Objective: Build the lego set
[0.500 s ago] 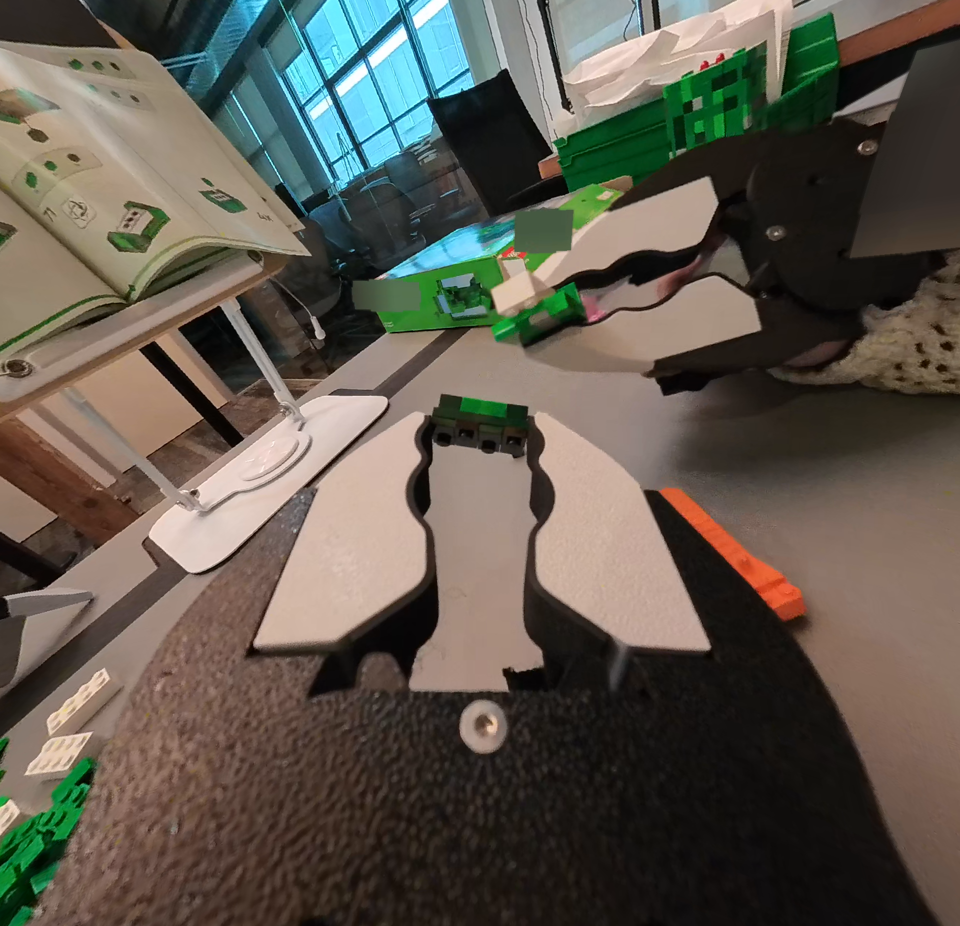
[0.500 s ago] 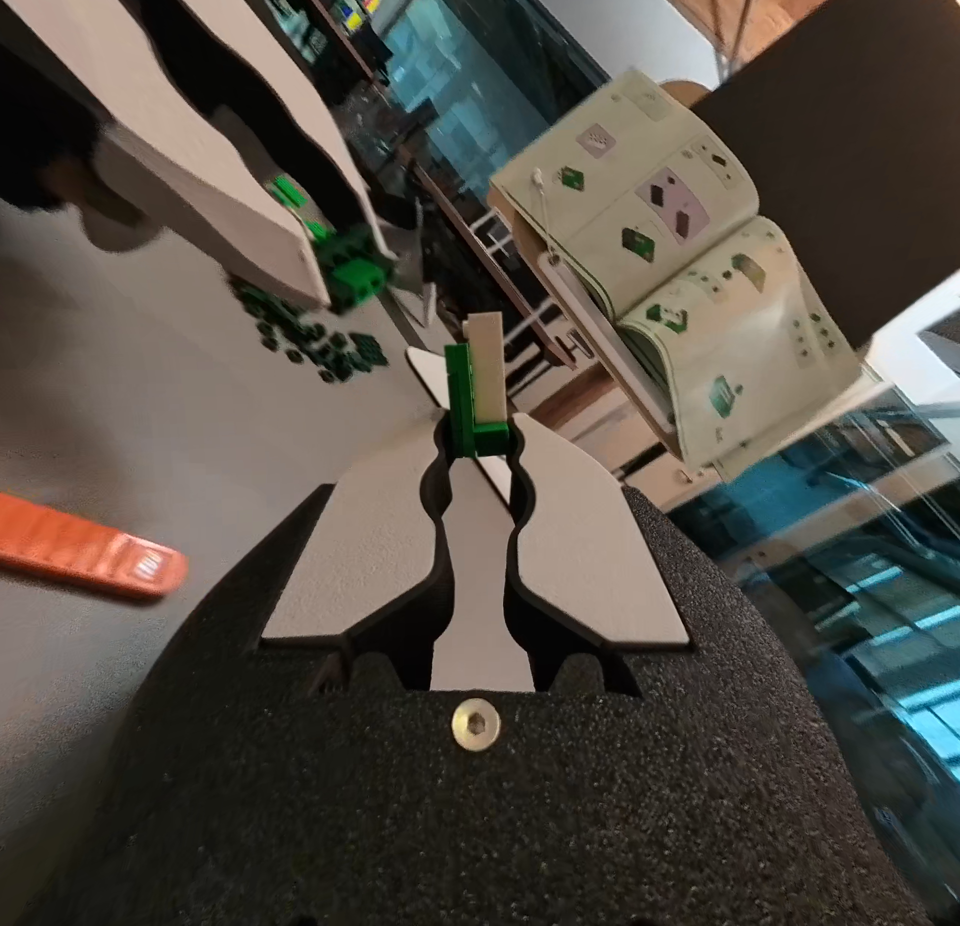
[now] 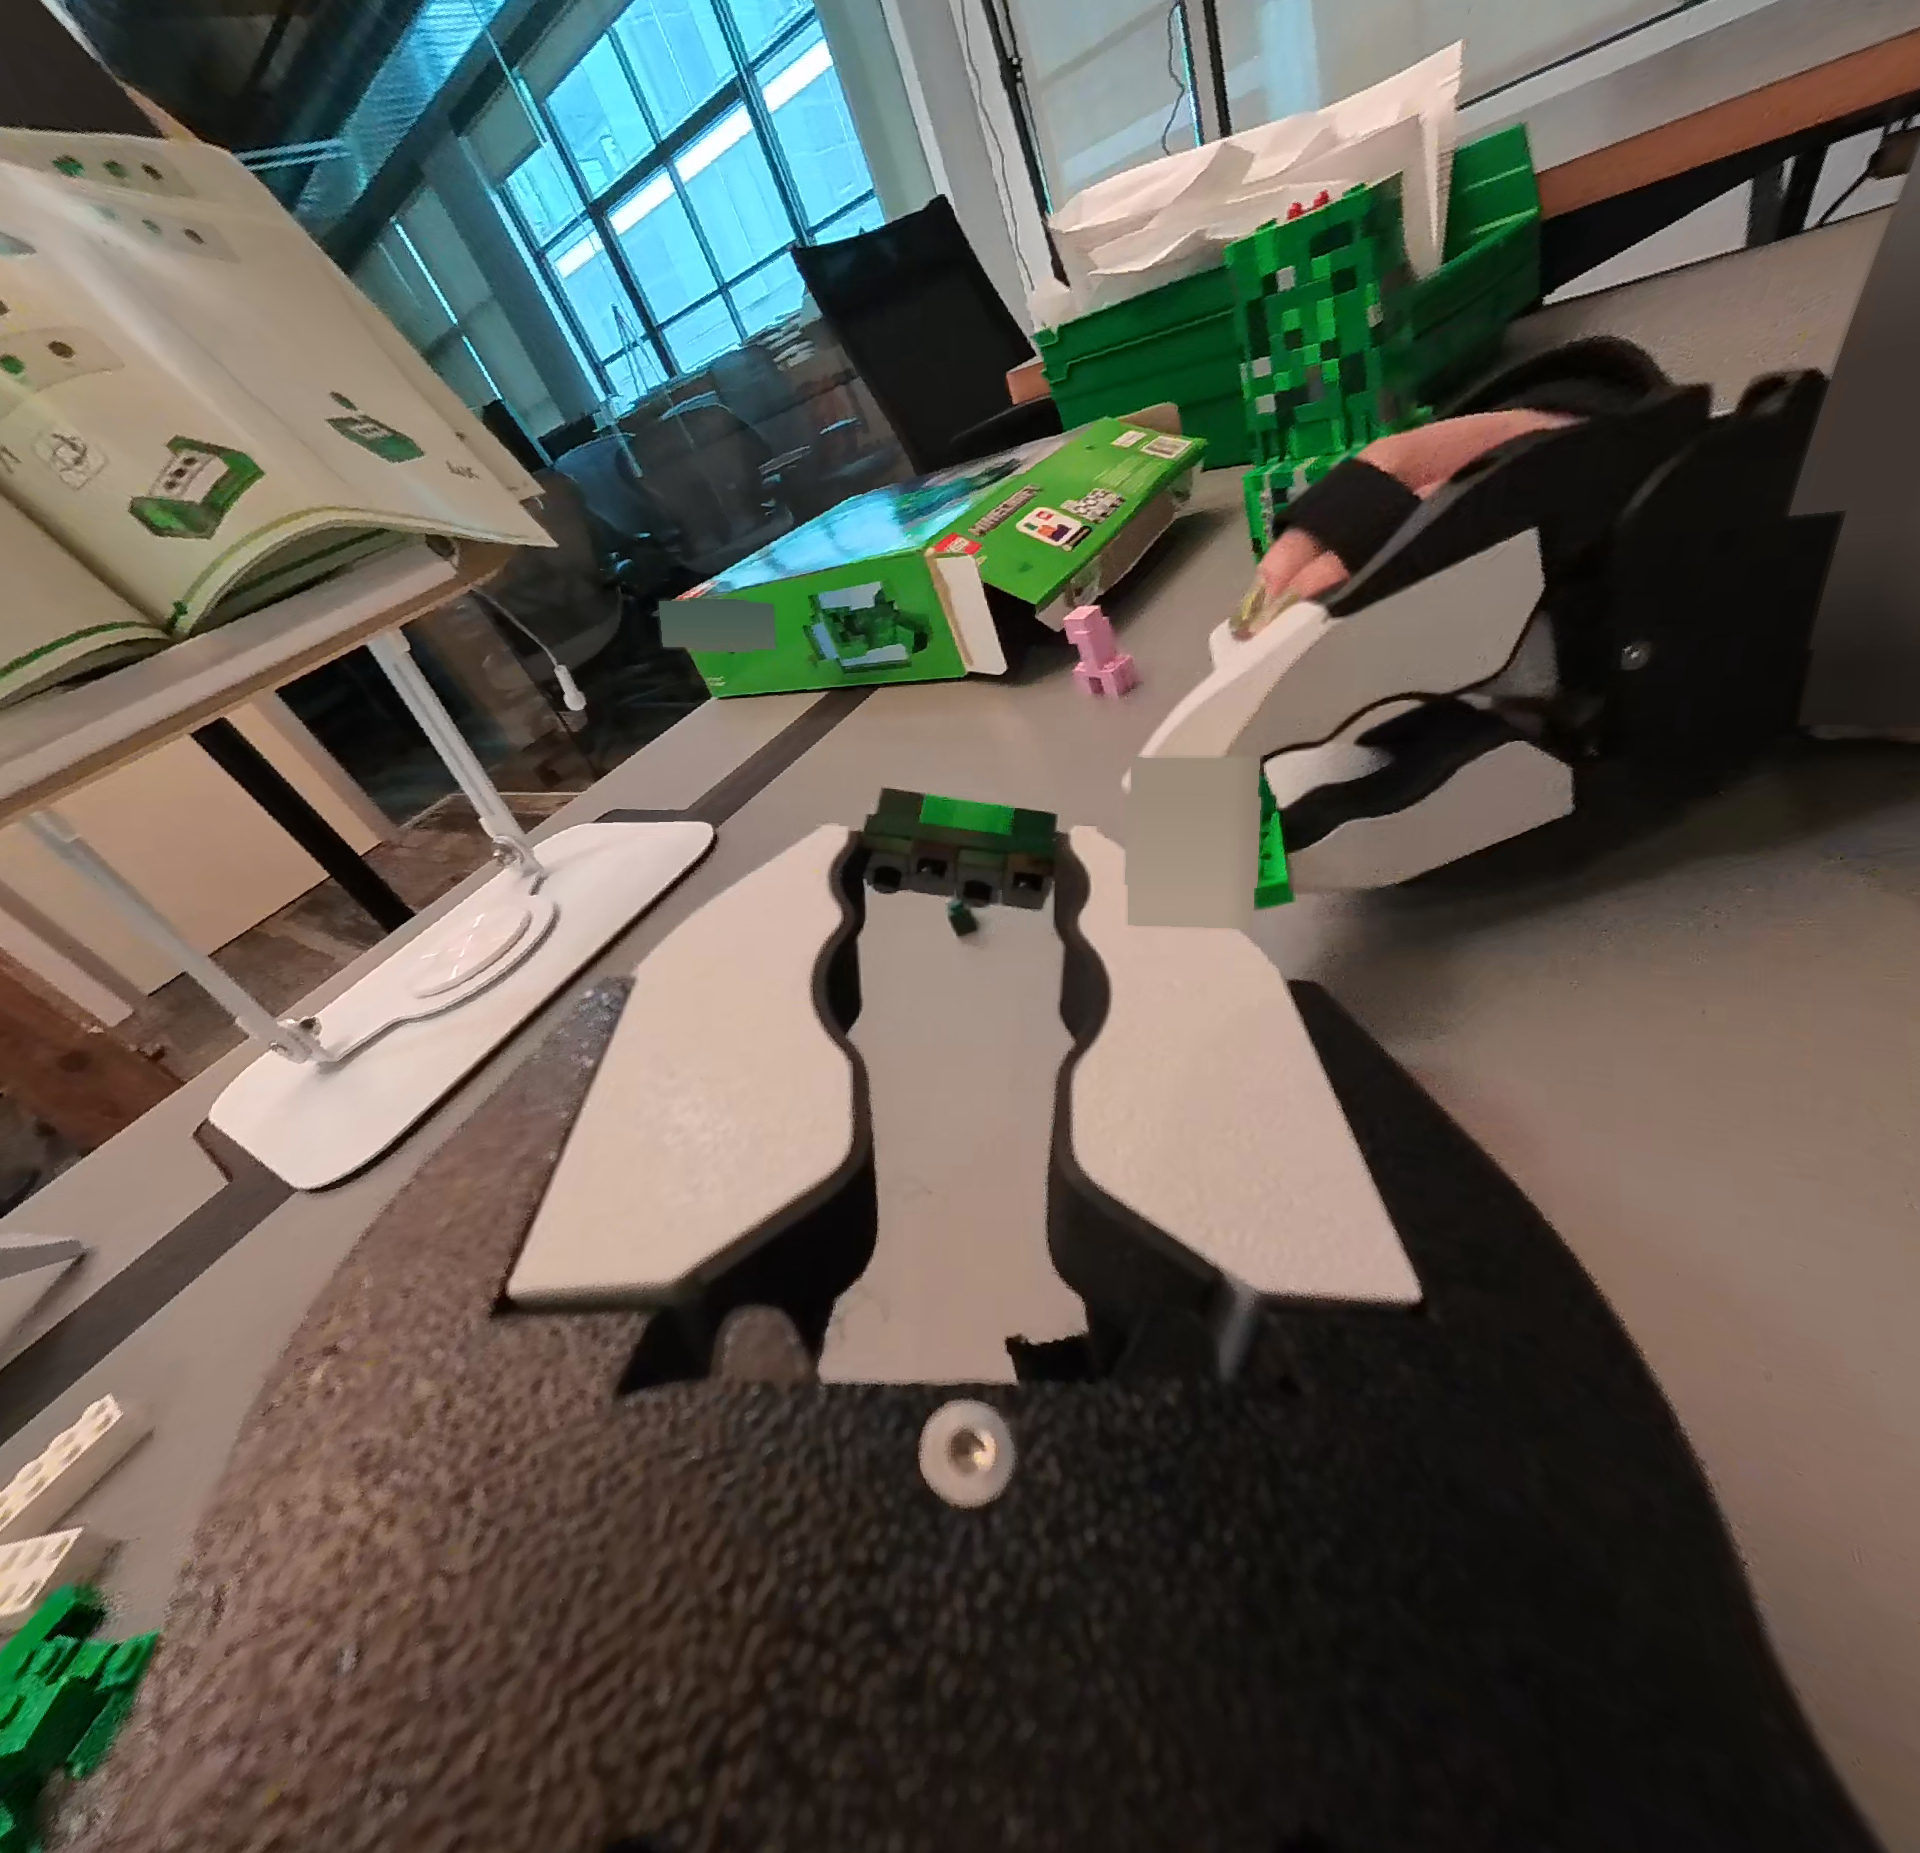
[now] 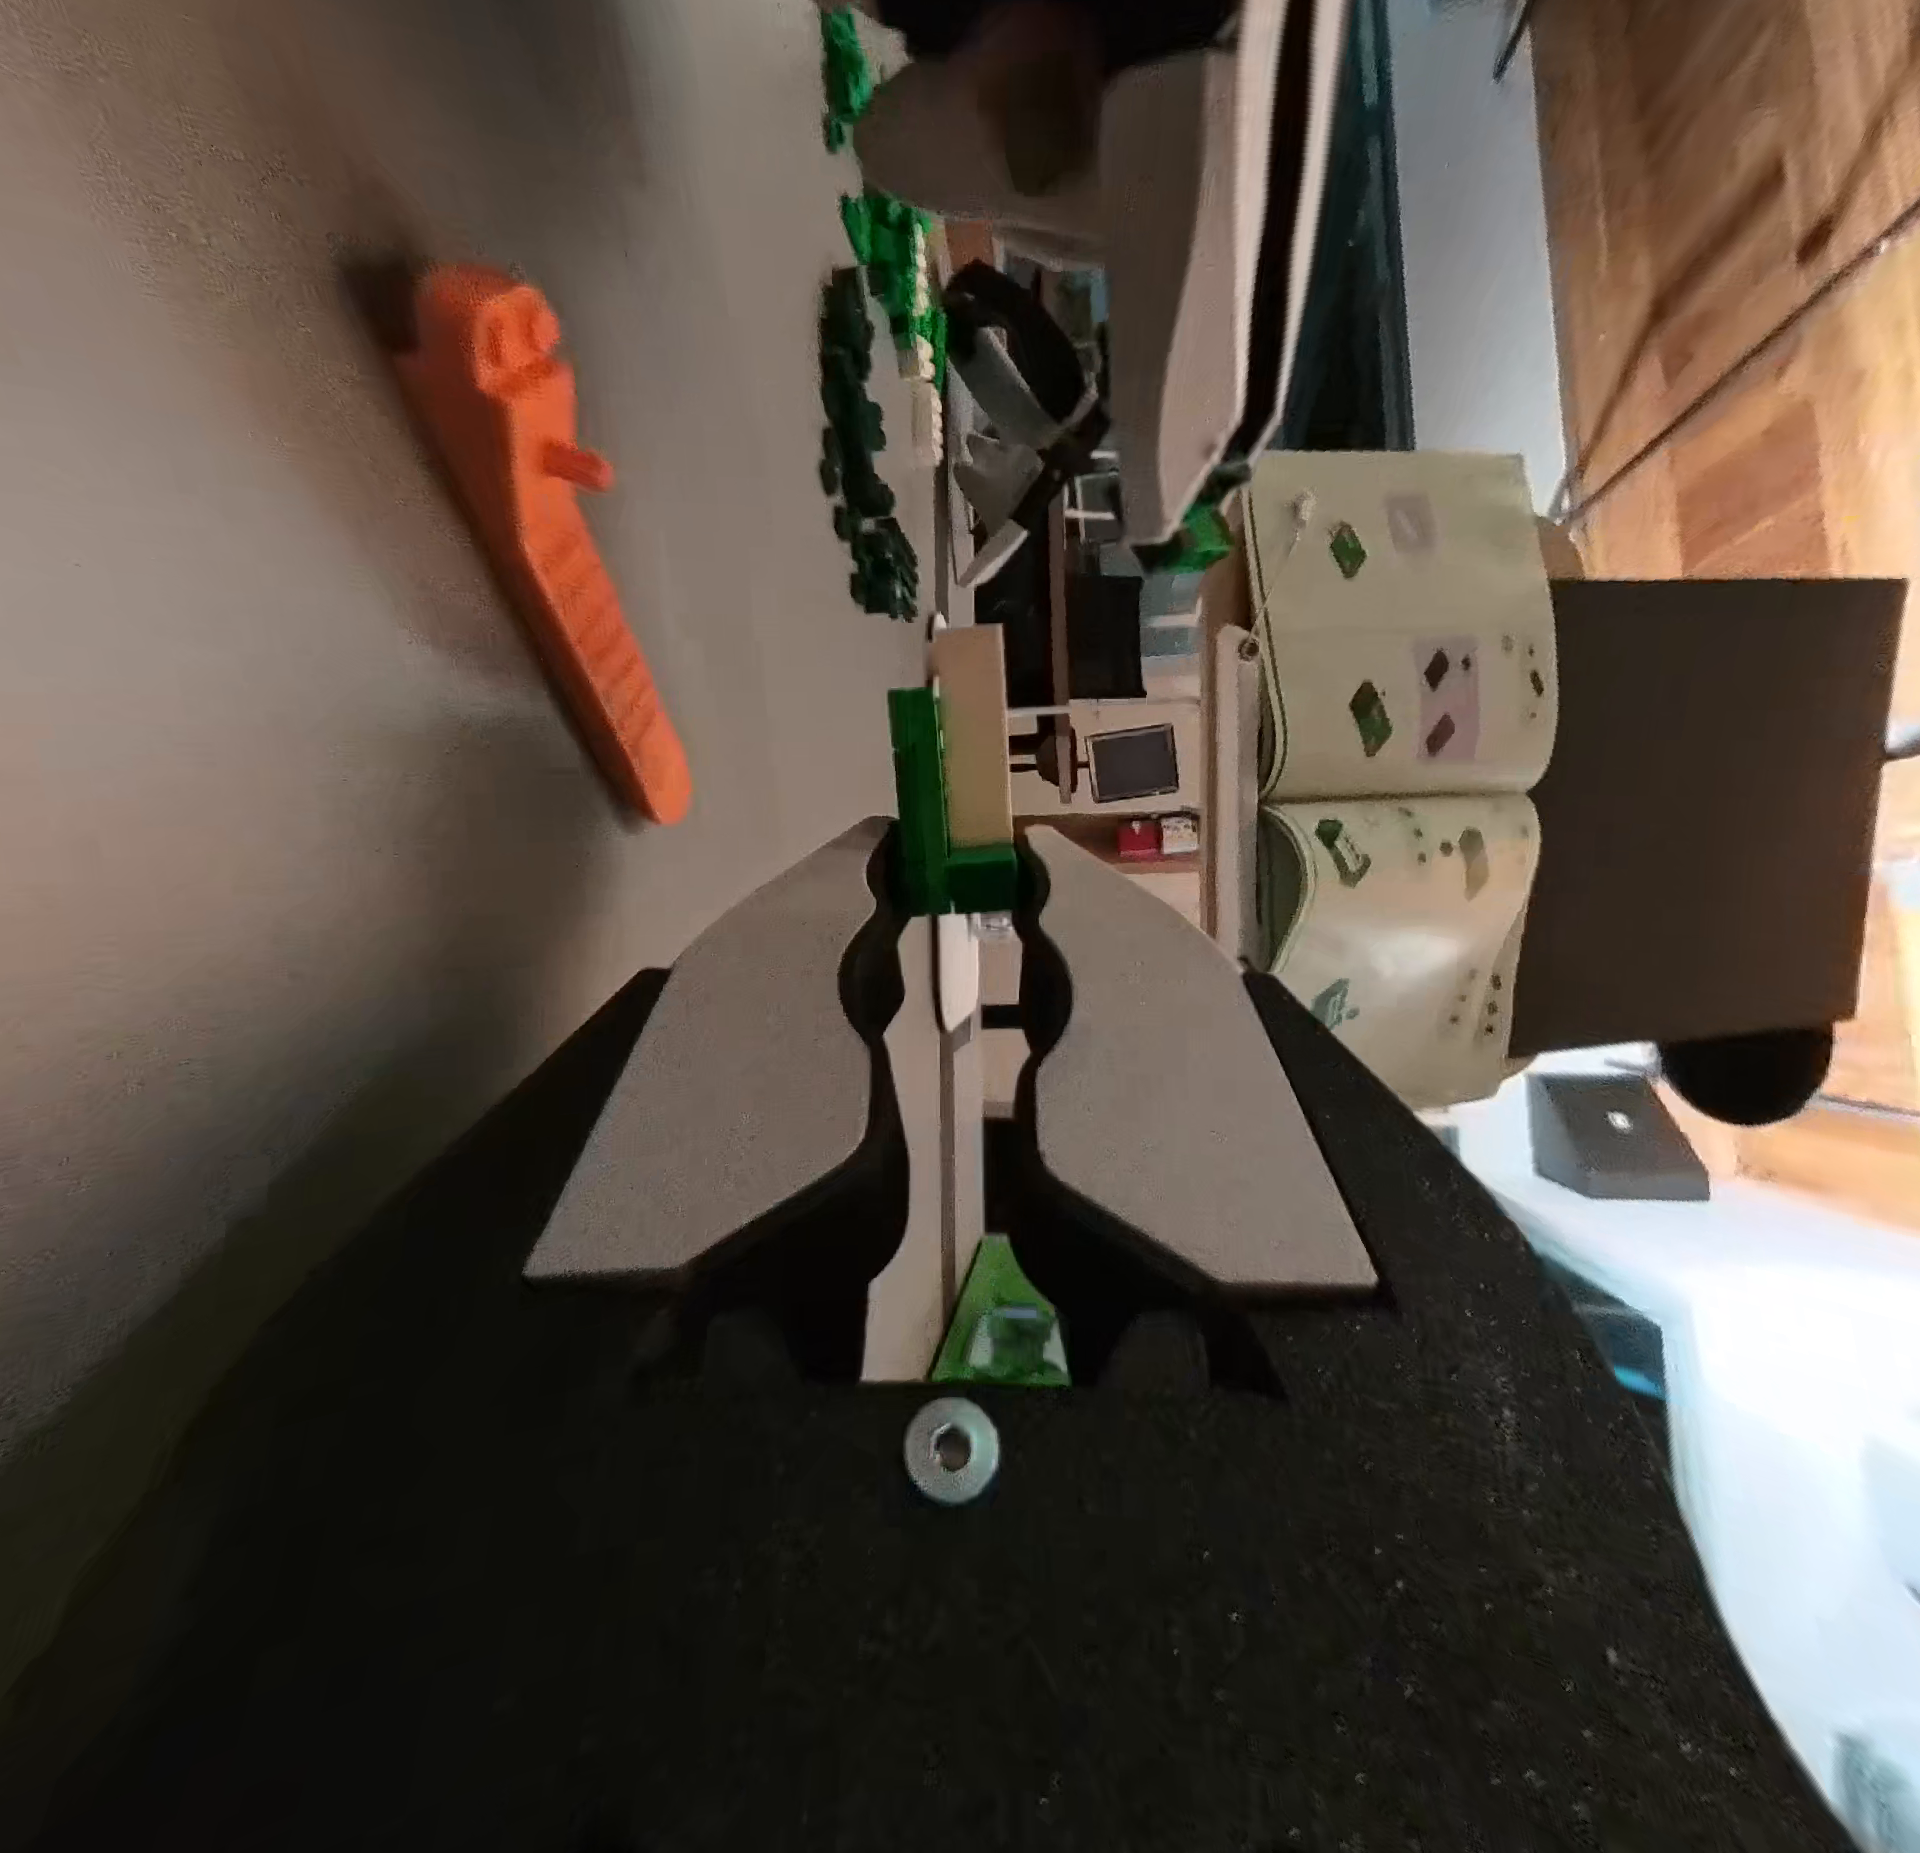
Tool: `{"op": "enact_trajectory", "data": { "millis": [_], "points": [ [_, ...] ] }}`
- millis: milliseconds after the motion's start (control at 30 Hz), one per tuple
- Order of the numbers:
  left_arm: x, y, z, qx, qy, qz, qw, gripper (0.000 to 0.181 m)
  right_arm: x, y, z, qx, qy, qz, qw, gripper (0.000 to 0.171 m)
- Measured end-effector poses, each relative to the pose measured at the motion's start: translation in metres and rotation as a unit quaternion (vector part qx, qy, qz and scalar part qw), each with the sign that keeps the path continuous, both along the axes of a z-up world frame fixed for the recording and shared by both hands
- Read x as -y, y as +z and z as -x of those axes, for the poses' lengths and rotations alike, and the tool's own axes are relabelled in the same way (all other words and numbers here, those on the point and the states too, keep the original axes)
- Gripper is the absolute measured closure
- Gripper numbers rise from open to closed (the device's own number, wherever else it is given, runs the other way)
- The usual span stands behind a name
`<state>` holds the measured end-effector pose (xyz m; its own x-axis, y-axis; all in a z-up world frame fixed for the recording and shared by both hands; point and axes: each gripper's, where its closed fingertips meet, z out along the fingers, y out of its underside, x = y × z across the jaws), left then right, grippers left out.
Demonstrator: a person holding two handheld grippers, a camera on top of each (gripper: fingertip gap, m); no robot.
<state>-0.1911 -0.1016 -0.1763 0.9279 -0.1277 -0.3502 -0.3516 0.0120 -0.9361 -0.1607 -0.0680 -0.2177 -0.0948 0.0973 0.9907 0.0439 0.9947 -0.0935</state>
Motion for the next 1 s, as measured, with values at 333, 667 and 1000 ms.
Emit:
{"op": "enact_trajectory", "data": {
  "millis": [333, 667, 1000],
  "points": [
    [0.000, 0.002, 0.010, 0.049, 0.010, -0.005, 0.999, 0.147, -0.044, -0.022, 0.015, 0.086, -0.086, -0.134, 0.984, 0.153],
    [-0.002, 0.001, 0.007, 0.096, -0.007, 0.010, 0.995, 0.147, -0.029, -0.005, 0.022, 0.083, -0.129, 0.213, 0.965, 0.153],
    [0.001, 0.019, -0.002, 0.239, -0.049, -0.040, 0.969, 0.147, -0.001, 0.036, 0.032, -0.036, -0.100, 0.357, 0.928, 0.154]
  ]
}}
